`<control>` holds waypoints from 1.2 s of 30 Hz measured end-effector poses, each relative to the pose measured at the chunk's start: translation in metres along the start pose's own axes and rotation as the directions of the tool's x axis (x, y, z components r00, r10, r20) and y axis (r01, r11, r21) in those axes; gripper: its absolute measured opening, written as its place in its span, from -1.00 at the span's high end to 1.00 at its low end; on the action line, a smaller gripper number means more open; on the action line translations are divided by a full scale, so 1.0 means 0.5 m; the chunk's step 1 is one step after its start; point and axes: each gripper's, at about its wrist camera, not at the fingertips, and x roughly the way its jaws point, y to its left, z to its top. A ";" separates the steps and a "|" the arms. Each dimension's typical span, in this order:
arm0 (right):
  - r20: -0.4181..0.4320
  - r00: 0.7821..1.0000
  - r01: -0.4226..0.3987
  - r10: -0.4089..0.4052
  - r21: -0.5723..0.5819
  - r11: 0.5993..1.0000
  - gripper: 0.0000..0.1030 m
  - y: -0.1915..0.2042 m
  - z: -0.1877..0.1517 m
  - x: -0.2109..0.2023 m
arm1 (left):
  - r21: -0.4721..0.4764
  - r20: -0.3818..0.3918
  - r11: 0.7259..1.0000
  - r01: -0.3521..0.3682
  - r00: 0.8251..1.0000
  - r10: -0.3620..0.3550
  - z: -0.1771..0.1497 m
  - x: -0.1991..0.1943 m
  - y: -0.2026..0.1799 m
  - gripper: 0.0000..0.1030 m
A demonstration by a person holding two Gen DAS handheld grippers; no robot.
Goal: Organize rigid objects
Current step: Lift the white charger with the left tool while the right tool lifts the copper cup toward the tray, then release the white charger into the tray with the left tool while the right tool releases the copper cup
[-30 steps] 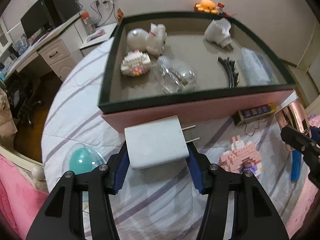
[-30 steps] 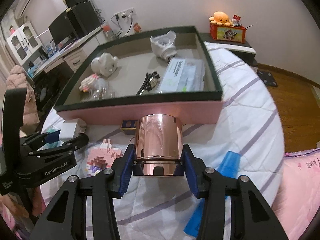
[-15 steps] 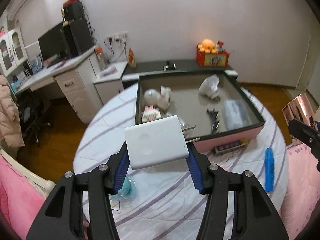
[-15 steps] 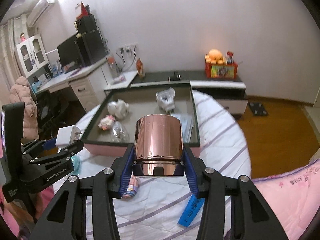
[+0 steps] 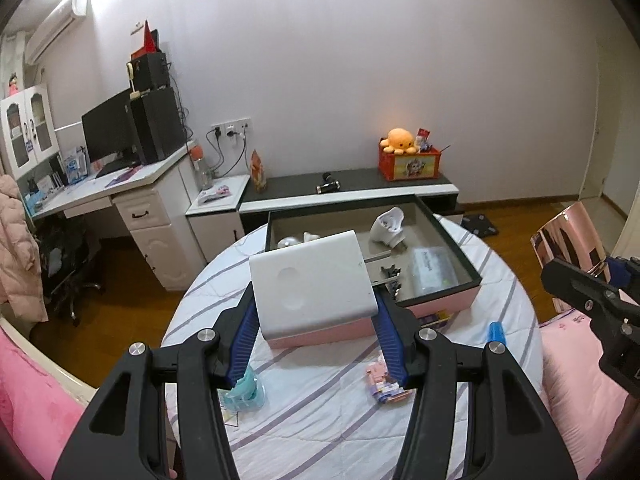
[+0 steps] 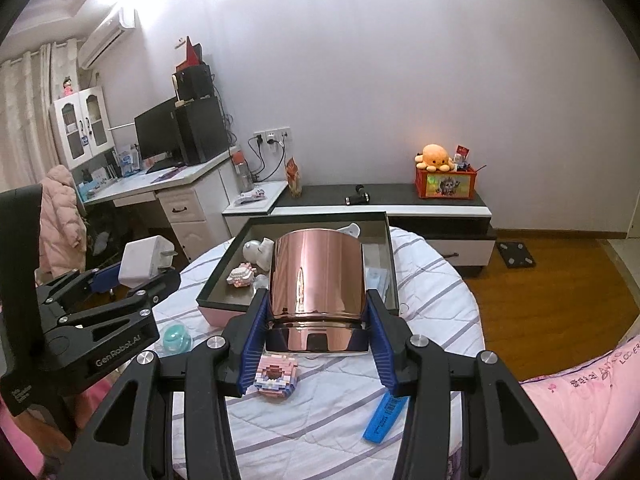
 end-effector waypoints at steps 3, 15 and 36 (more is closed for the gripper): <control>0.007 1.000 0.004 -0.004 -0.001 1.000 0.07 -0.003 0.001 -0.004 | 0.001 0.008 1.000 0.004 1.000 -0.004 0.003 -0.001 -0.006 -0.06; -0.020 1.000 -0.002 0.002 0.000 1.000 0.07 -0.007 0.015 0.037 | -0.025 -0.027 1.000 -0.009 1.000 0.008 0.023 0.062 0.004 -0.06; -0.241 0.970 -0.038 0.041 0.021 0.999 0.07 -0.049 0.060 0.348 | -0.009 -0.243 1.000 0.006 0.970 -0.008 0.073 0.359 0.001 -0.06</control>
